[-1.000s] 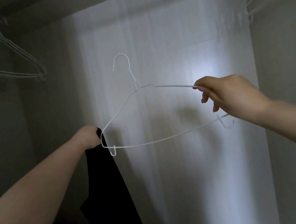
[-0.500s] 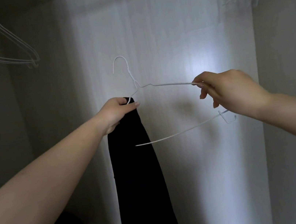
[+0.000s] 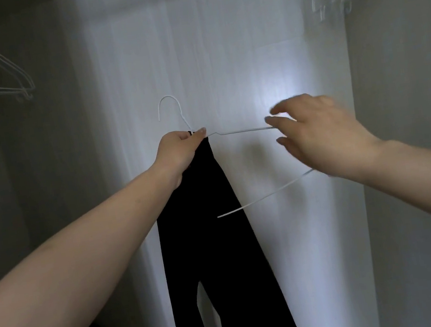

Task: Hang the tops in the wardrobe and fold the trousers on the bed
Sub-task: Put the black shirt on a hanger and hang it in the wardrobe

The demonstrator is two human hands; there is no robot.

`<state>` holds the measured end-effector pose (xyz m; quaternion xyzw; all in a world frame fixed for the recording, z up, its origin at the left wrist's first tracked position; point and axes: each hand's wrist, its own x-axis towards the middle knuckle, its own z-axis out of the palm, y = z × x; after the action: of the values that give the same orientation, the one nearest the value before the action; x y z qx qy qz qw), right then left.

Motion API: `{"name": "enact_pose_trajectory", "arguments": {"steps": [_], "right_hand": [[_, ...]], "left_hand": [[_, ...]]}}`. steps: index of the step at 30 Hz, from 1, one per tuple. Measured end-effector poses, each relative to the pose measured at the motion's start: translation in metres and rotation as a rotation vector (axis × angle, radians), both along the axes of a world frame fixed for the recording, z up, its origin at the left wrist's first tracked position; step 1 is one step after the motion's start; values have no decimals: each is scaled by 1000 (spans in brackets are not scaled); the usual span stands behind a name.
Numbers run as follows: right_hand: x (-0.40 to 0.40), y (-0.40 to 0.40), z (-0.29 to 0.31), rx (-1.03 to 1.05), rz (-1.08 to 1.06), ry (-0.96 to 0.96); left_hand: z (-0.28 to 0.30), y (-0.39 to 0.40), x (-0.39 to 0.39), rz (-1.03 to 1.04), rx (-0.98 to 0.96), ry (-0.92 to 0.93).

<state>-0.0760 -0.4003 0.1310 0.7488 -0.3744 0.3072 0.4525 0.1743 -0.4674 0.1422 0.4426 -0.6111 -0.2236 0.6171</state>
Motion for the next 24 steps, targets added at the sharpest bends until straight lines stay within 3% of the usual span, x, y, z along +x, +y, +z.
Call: {"name": "enact_pose_trajectory", "arguments": {"steps": [2, 5, 10, 24], "right_hand": [[12, 4, -10, -126, 169, 134], [41, 5, -45, 24, 381, 387], [72, -17, -105, 545, 59, 455], [63, -40, -146, 599, 5, 348]], "left_hand": [[1, 0, -8, -3, -3, -5], [4, 1, -22, 18, -27, -52], [12, 7, -37, 29, -46, -91], [14, 10, -11, 94, -67, -20]]}}
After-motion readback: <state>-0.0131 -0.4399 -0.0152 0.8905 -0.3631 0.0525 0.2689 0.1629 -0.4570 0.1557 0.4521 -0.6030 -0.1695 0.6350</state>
